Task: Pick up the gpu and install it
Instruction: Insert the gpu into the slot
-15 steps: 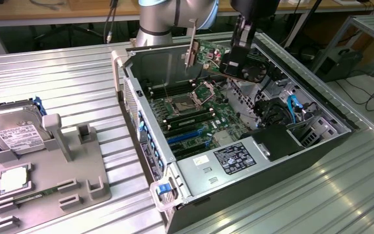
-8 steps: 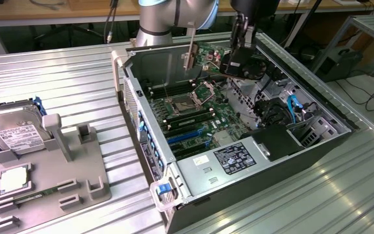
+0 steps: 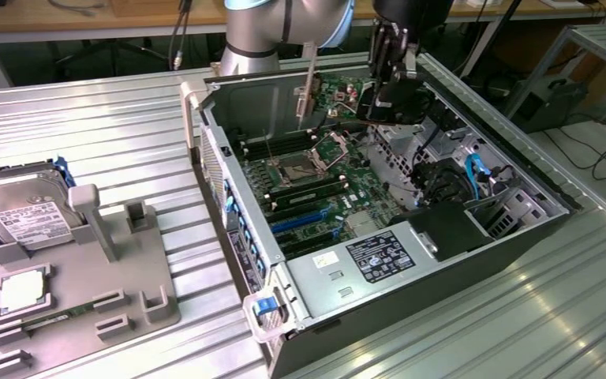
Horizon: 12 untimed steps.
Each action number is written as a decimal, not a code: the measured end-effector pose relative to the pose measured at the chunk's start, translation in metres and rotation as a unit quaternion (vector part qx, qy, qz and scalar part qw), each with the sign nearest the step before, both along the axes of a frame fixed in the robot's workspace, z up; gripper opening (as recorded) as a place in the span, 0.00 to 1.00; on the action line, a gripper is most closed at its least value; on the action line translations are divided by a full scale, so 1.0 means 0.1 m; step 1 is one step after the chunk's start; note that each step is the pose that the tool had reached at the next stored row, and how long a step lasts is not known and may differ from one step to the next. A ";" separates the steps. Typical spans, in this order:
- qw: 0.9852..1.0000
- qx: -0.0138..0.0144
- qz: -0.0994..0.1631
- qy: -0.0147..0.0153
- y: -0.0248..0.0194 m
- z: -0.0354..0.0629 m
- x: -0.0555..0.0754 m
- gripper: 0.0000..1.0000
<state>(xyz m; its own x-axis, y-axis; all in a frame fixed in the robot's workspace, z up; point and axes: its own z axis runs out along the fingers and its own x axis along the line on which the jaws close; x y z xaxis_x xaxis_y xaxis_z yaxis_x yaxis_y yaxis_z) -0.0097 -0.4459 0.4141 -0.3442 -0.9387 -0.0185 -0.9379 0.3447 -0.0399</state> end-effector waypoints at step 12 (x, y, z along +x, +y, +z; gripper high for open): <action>0.975 0.000 0.221 0.000 0.000 -0.017 0.00 0.28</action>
<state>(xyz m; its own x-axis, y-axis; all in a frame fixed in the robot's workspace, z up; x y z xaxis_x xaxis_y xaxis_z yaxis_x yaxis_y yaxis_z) -0.0097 -0.4459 0.4124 0.0942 -0.9954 -0.0186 -0.9948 -0.0934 -0.0399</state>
